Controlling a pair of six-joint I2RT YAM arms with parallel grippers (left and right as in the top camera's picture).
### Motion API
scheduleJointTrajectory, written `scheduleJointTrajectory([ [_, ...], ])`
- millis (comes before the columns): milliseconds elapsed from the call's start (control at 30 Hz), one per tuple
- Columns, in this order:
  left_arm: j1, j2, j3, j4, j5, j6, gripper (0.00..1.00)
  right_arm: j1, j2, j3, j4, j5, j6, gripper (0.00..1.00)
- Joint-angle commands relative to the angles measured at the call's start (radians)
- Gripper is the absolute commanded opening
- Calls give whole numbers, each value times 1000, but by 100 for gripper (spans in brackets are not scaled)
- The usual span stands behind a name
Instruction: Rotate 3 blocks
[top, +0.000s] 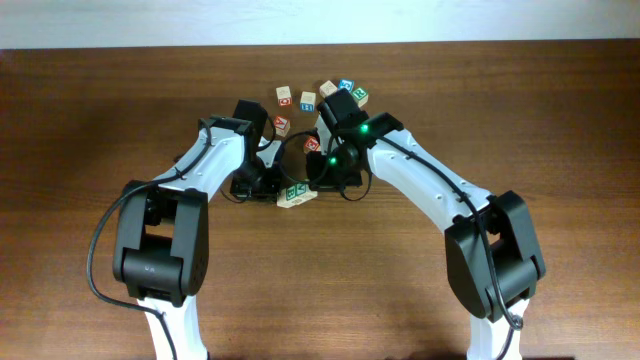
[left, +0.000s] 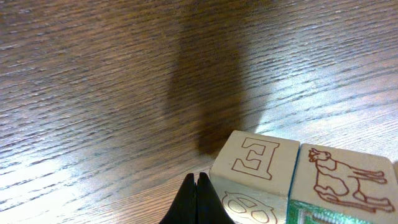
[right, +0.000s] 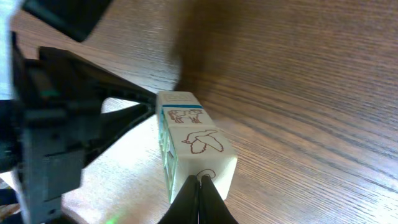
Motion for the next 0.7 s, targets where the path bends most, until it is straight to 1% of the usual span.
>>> scheduleJointTrajectory([
  [0, -45, -10, 20, 10, 200, 5, 0, 60, 18, 8, 23, -41, 8, 4],
  [400, -45, -10, 20, 9, 195, 5, 0, 66, 35, 7, 31, -16, 8, 4],
  [500, -43, -10, 20, 9, 124, 5, 0, 58, 35, 7, 29, -16, 8, 4],
  [667, 29, -10, 21, 10, 6, -95, 0, 52, 35, 7, 22, -15, 8, 4],
])
